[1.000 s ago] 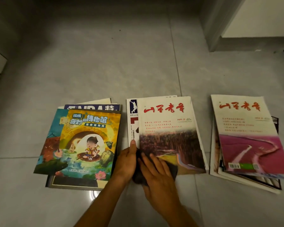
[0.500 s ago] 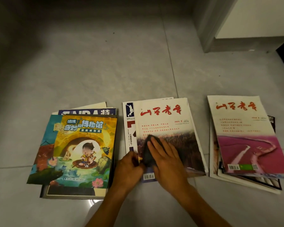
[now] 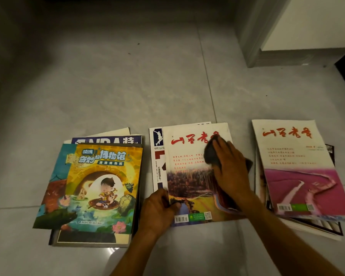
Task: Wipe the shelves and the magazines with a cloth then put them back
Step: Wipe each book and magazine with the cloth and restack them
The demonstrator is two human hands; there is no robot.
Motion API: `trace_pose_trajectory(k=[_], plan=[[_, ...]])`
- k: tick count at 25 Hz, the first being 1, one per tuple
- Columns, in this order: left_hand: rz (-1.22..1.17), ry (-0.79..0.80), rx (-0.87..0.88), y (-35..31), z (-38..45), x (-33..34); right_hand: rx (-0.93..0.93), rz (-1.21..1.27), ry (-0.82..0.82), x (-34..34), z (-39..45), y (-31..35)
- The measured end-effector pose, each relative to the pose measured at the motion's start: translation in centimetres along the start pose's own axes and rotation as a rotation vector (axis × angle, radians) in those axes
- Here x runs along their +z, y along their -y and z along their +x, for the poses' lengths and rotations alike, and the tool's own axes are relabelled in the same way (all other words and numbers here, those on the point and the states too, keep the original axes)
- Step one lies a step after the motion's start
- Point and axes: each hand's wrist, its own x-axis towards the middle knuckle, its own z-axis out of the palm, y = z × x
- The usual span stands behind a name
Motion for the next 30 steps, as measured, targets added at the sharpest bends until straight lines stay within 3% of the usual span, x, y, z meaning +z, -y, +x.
trace_pose_trajectory(k=[4, 7, 9, 11, 15, 17, 19, 23, 27, 30], plan=[[0.018, 0.001, 0.021, -0.5, -0.3, -0.2, -0.031, -0.107, 0.075, 0.1, -11.3, 2.0], [-0.01, 0.039, 0.014, -0.7, -0.9, -0.2, -0.094, -0.155, 0.328, 1.5, -15.8, 5.6], [-0.068, 0.041, 0.0, -1.0, -1.3, -0.1, -0.055, -0.139, 0.386, 1.2, -15.5, 6.9], [-0.111, -0.032, 0.031, -1.7, -2.3, -0.1, -0.033, 0.0, 0.351, -1.3, -14.0, 6.9], [-0.172, -0.282, 0.288, -4.5, -5.0, -0.6, 0.014, 0.342, -0.045, -6.2, -10.9, 6.7], [-0.173, -0.328, 0.457, -6.6, -6.3, -1.4, -0.125, 0.294, -0.251, -8.2, -8.5, 7.8], [-0.161, -0.322, 0.582, -8.7, -7.4, -2.2, -0.386, -0.023, -0.348, -9.6, -6.3, 8.5], [-0.178, -0.301, 0.695, -11.8, -8.7, -3.0, -0.394, -0.097, -0.347, -12.8, -3.2, 8.1], [-0.222, -0.136, 0.614, -10.8, -8.4, -2.6, -0.175, 0.082, -0.198, -14.4, -4.1, 5.6], [-0.196, -0.134, 0.585, -8.8, -7.8, -1.4, -0.02, 0.092, -0.186, -15.0, -5.9, 7.1]])
